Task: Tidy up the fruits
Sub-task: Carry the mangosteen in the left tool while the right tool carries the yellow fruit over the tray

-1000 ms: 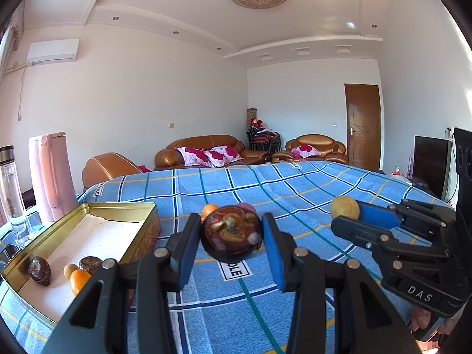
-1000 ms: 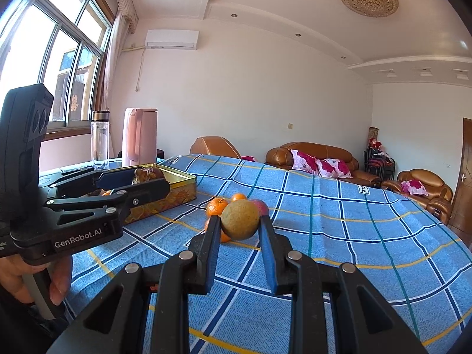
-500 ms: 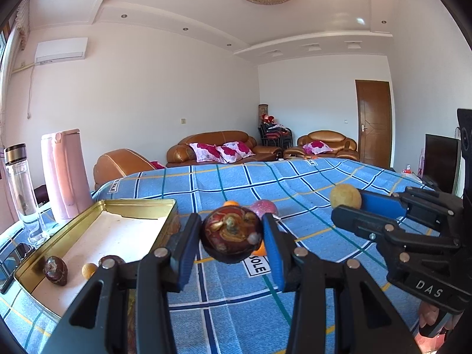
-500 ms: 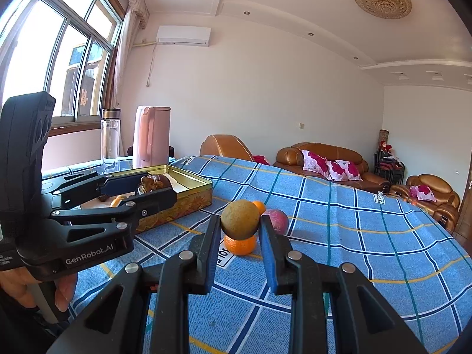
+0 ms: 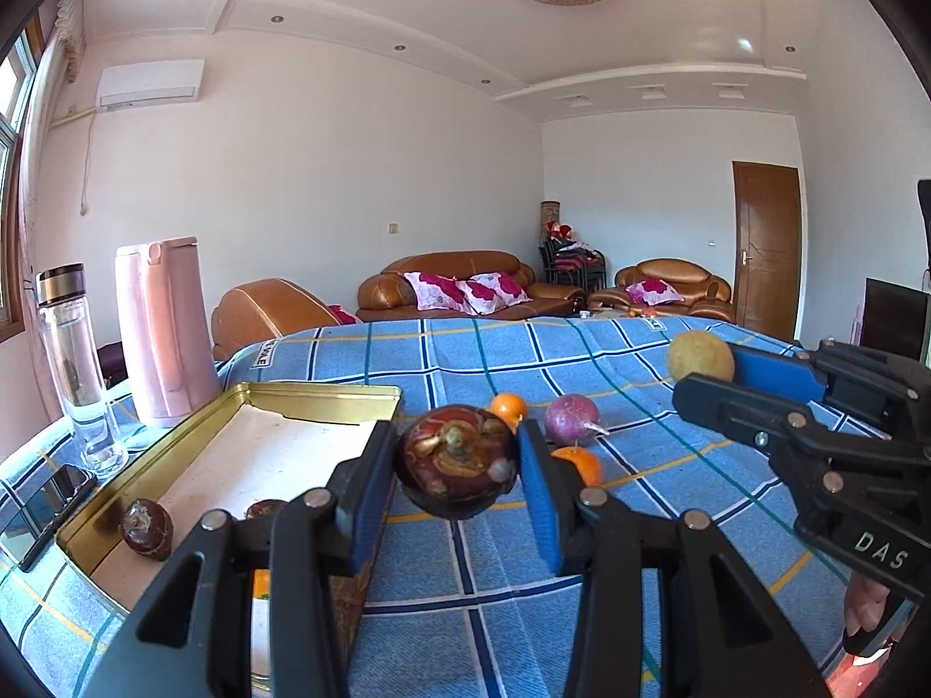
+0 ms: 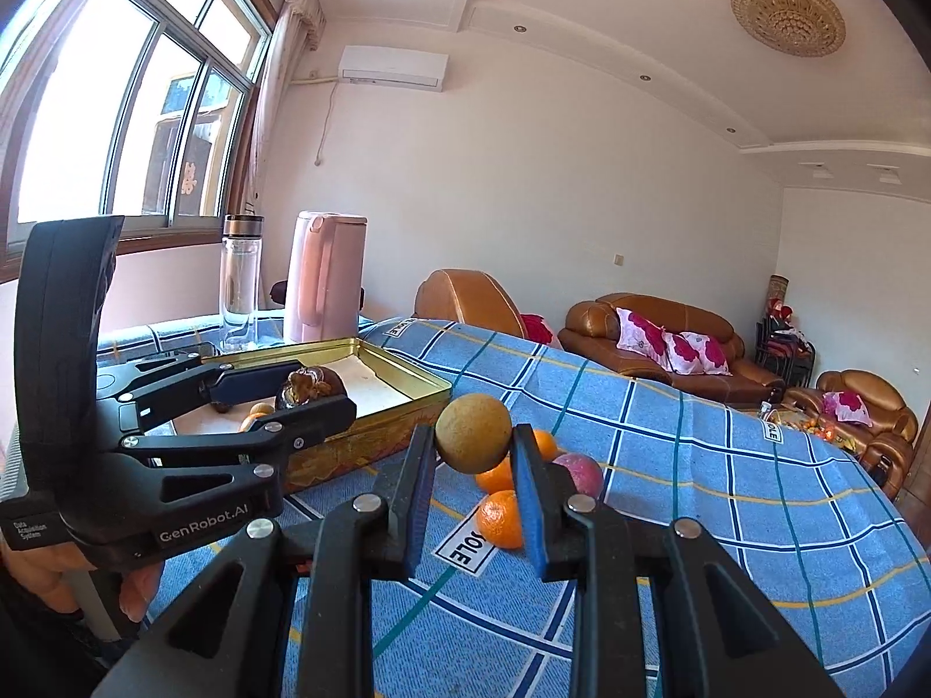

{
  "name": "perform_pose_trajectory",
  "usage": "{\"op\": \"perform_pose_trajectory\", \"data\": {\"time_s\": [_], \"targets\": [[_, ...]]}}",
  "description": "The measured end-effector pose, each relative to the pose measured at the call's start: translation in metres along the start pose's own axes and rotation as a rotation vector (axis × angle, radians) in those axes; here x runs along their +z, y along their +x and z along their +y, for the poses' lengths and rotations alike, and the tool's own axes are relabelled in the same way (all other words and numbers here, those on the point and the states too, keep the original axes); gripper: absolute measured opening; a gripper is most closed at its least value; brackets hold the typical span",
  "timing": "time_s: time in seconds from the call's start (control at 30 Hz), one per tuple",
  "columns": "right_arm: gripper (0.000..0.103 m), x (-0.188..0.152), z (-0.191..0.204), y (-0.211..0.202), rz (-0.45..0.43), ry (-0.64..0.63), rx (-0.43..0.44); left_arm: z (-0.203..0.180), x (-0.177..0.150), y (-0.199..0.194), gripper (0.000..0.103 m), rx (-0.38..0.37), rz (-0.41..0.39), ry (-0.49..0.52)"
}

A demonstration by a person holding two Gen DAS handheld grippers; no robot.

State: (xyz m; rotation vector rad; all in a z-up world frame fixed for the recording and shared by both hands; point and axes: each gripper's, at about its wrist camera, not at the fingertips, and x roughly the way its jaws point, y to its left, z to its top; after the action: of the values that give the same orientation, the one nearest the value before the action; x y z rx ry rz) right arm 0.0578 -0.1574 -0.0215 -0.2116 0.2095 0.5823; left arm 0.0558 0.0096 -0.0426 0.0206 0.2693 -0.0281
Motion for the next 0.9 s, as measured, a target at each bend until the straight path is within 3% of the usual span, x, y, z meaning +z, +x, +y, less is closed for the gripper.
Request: {"op": "perform_pose_trajectory", "data": {"time_s": [0.9], "targets": [[0.028, 0.03, 0.045, 0.046, 0.019, -0.067, 0.113, 0.058, 0.002, -0.001, 0.044, 0.121, 0.028, -0.054]]}}
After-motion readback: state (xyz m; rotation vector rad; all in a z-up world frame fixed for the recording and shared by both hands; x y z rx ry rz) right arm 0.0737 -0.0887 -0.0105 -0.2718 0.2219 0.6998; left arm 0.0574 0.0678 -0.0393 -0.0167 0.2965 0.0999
